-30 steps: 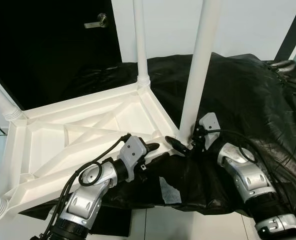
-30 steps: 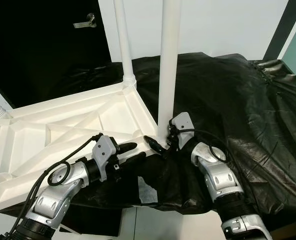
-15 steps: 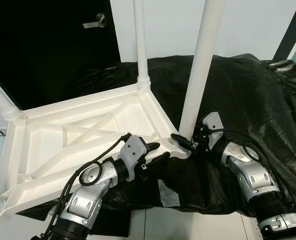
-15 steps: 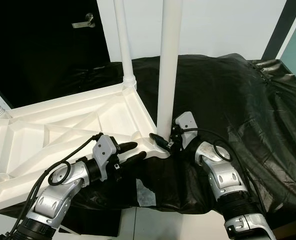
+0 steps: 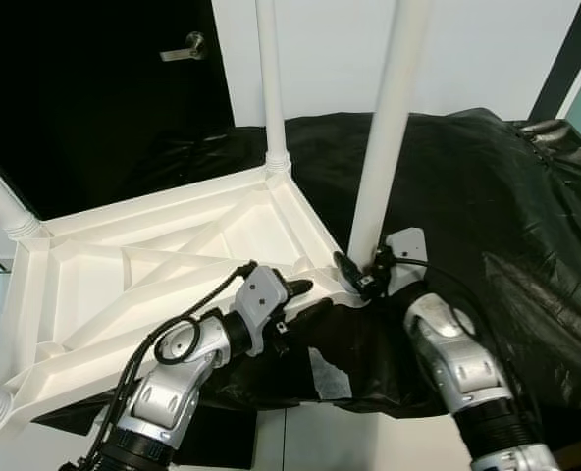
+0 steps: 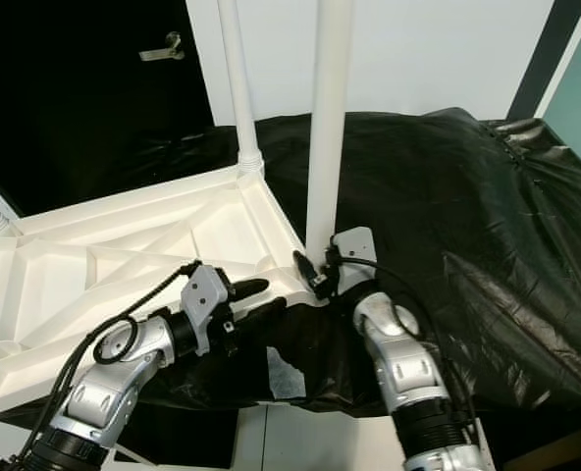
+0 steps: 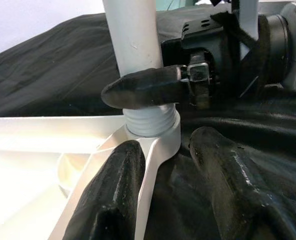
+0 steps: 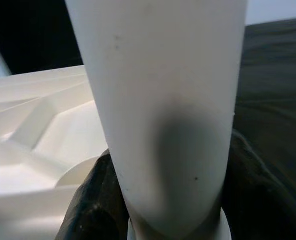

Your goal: Building children table

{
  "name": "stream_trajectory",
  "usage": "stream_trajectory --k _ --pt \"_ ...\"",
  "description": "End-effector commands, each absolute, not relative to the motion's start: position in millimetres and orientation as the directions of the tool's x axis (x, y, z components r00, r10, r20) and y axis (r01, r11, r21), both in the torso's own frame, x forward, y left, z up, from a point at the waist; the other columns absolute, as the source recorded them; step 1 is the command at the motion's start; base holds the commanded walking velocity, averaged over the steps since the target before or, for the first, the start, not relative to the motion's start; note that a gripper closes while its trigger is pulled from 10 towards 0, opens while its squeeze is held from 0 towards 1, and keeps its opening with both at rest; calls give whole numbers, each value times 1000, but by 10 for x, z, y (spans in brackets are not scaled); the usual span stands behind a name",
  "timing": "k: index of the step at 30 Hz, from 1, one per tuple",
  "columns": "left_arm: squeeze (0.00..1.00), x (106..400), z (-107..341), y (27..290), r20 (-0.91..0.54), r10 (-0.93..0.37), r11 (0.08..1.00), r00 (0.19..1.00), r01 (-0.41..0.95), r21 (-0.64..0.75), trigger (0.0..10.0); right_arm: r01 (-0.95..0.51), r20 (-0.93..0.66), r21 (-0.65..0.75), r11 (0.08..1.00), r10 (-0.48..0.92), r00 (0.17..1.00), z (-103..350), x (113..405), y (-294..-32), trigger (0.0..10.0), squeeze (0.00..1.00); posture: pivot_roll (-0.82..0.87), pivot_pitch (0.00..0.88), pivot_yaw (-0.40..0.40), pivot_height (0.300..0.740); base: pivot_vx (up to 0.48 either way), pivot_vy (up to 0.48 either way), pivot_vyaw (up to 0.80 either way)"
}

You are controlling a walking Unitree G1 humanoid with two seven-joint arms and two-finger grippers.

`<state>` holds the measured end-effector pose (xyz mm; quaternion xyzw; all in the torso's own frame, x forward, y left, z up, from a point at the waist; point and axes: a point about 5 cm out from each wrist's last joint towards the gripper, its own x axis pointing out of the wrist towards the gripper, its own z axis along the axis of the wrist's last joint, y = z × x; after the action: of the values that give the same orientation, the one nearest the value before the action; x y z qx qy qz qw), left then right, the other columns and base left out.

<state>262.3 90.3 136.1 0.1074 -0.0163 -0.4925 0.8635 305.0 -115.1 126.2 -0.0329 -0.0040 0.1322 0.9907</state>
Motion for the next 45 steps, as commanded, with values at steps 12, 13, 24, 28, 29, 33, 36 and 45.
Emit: stream_trajectory --k 12,13,24,28,29,33,36,45 --pt "0 2570 1346 914 -93 -861 473 499 856 209 10000 32 -137 -9 999 -33 990 1012 2910 -1113 10000 0 -37 0 31 740 0 0 0" --pt "0 2575 1351 915 -92 -861 475 501 855 211 10000 31 -135 -8 999 -32 990 1017 2910 -1102 10000 0 -35 0 31 740 0 0 0" --pt "0 2576 1359 917 -90 -860 476 503 853 215 10000 37 -112 -30 999 -40 993 1075 2923 -1055 10000 604 -39 0 35 740 0 0 0" --pt "0 2588 1366 908 -87 -859 478 504 851 216 10000 9 -73 -44 999 -12 997 1141 2922 -1113 10000 1000 -39 0 35 740 0 0 0" --pt "0 2589 1368 904 -86 -859 478 505 851 216 10000 -10 -54 -41 999 8 999 1168 2916 -1136 10000 1000 -43 0 37 740 0 0 0" --pt "0 2588 1367 900 -85 -860 478 504 852 216 10000 -61 -32 -36 997 60 998 1198 2901 -1165 10000 1000 -48 0 42 740 0 0 0" --pt "0 2588 1361 896 -87 -862 473 500 854 215 10000 -185 1 -25 982 185 983 1246 2876 -1223 10000 1000 -61 0 50 740 0 0 0" --pt "0 2601 1348 858 -85 -866 467 492 859 211 10000 -463 -5 -131 877 467 884 1334 2978 -1299 10000 0 -62 0 41 740 0 0 0"
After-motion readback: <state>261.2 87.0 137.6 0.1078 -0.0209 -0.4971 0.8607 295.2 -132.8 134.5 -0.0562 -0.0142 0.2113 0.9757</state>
